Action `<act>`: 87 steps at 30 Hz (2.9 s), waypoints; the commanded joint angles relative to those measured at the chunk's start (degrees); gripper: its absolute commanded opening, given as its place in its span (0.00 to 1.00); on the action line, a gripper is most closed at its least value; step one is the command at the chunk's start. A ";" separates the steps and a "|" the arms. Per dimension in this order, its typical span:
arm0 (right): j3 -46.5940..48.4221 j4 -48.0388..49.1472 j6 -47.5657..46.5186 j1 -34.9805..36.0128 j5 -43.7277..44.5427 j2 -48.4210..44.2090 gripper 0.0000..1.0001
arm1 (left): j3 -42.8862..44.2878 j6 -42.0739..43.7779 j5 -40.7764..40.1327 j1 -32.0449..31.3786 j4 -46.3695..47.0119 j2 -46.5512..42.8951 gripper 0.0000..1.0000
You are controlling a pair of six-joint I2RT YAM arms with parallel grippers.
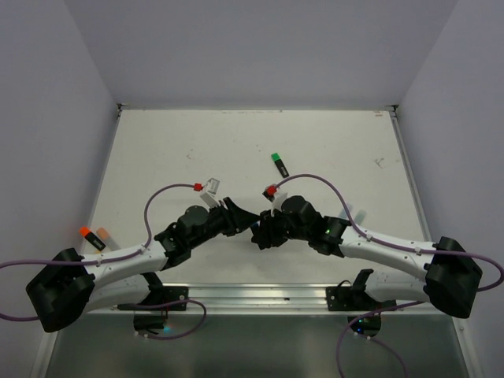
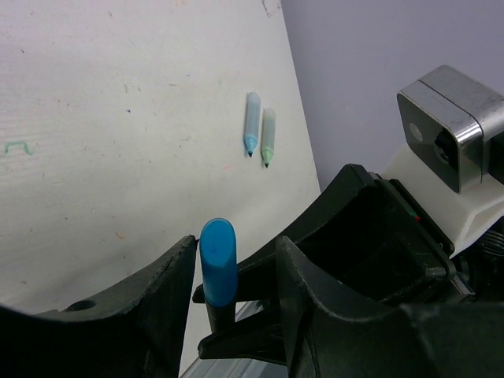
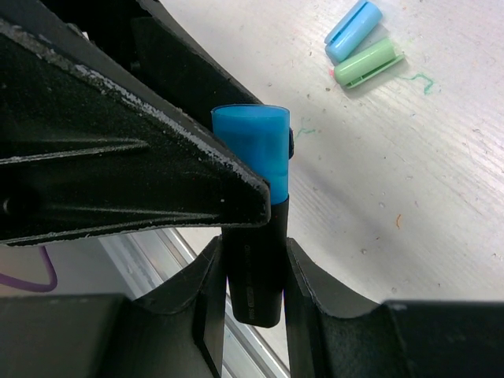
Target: Open the pen caps
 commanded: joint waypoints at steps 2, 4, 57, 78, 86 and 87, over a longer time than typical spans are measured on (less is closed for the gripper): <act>0.49 2.08 0.39 0.48 0.17 -0.47 0.00 | 0.53 0.88 -2.51 0.01 0.56 -1.29 0.48; 0.76 2.08 0.39 0.57 0.17 -0.55 0.00 | 0.71 0.97 -2.51 0.01 0.29 -1.55 0.43; -3.04 -8.69 11.30 15.26 21.78 -1.51 0.00 | 10.38 16.17 -15.18 19.88 -18.86 -6.21 0.00; 5.68 -16.55 0.84 -35.27 15.73 6.12 0.00 | -3.16 16.26 -3.48 19.79 -4.02 8.72 0.00; 5.59 -14.71 -0.13 -40.91 15.29 11.92 0.00 | -4.12 14.60 -1.19 19.87 0.90 13.91 0.04; 5.24 -14.09 0.04 -41.26 15.11 12.71 0.00 | -4.82 14.42 -1.19 19.88 1.52 14.26 0.05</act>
